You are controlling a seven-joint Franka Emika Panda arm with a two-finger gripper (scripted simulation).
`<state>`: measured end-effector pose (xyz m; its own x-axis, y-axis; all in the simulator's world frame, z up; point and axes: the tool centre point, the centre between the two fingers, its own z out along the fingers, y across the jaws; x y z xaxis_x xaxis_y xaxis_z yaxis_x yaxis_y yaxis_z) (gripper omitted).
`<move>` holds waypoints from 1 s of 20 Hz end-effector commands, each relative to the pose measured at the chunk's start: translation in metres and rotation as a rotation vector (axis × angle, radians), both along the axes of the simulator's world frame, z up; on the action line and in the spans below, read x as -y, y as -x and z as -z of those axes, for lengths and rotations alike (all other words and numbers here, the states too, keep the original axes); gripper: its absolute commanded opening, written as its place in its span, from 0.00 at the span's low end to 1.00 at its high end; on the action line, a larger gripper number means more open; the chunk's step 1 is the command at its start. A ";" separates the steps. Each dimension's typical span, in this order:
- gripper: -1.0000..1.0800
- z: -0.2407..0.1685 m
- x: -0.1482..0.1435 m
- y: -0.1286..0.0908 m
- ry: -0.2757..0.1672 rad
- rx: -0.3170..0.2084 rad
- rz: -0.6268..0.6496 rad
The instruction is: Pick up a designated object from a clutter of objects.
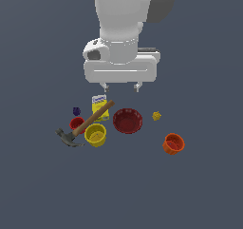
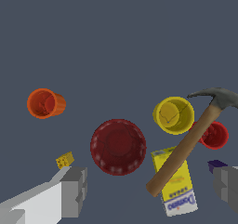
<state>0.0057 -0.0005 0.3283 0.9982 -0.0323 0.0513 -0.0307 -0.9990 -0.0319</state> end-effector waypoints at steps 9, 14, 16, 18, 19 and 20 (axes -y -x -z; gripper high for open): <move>0.96 -0.001 0.034 0.002 -0.005 0.000 0.072; 0.96 -0.001 0.037 0.002 -0.005 0.000 0.079; 0.96 0.001 0.039 0.002 -0.005 0.000 0.079; 0.96 0.005 0.042 0.001 -0.005 -0.001 0.076; 0.96 0.008 0.044 0.000 -0.005 -0.001 0.074; 0.96 0.011 0.047 -0.001 -0.005 -0.002 0.072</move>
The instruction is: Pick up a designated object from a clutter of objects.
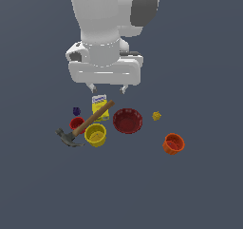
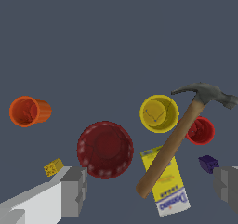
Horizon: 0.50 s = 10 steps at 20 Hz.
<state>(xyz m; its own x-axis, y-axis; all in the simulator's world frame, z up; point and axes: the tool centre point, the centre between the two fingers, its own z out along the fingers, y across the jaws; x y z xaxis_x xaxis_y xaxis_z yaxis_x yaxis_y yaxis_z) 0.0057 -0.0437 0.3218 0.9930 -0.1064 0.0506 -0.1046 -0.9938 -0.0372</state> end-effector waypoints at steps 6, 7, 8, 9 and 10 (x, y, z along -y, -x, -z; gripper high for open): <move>0.96 0.036 0.028 -0.006 0.000 -0.007 -0.024; 0.96 0.043 0.034 -0.007 0.001 -0.008 -0.028; 0.96 0.050 0.040 -0.008 0.001 -0.009 -0.034; 0.96 0.059 0.047 -0.009 0.002 -0.011 -0.039; 0.96 0.068 0.054 -0.009 0.002 -0.012 -0.045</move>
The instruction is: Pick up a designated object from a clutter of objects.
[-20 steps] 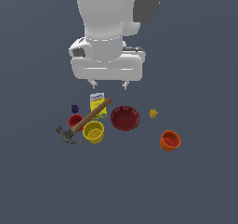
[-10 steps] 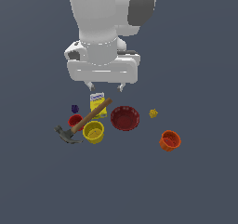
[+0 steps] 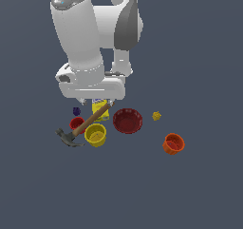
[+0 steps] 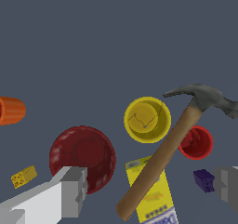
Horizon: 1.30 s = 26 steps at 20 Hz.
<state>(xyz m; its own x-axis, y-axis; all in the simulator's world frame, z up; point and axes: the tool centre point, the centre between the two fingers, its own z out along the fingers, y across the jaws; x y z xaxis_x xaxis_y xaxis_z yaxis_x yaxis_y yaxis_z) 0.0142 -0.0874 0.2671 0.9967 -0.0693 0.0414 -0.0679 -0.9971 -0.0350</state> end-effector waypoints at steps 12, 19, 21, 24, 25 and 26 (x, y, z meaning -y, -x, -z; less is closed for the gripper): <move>0.96 0.129 0.104 0.019 0.022 -0.028 -0.083; 0.96 0.163 0.131 0.033 0.032 -0.039 -0.106; 0.96 0.167 0.135 0.035 0.034 -0.041 -0.109; 0.96 0.170 0.137 0.036 0.034 -0.042 -0.111; 0.96 0.165 0.134 0.033 0.035 -0.036 -0.113; 0.96 0.165 0.134 0.033 0.035 -0.036 -0.113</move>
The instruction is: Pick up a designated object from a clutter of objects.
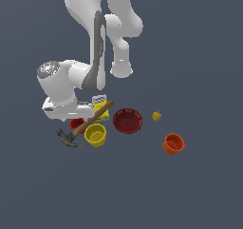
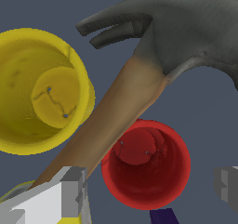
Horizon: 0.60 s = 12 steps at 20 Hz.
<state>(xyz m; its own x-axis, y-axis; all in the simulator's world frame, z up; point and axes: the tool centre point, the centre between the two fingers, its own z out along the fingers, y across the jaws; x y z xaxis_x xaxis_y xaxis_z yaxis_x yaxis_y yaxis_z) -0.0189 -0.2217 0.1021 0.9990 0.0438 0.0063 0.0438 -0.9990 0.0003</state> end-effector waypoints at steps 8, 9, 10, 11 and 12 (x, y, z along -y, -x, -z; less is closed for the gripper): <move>0.96 0.029 0.001 0.003 0.000 -0.004 0.001; 0.96 0.035 0.001 0.003 0.000 -0.004 0.001; 0.96 0.040 0.002 0.003 0.000 -0.005 0.001; 0.96 0.044 0.002 0.004 0.000 -0.005 0.001; 0.96 0.047 0.002 0.004 0.000 -0.006 0.002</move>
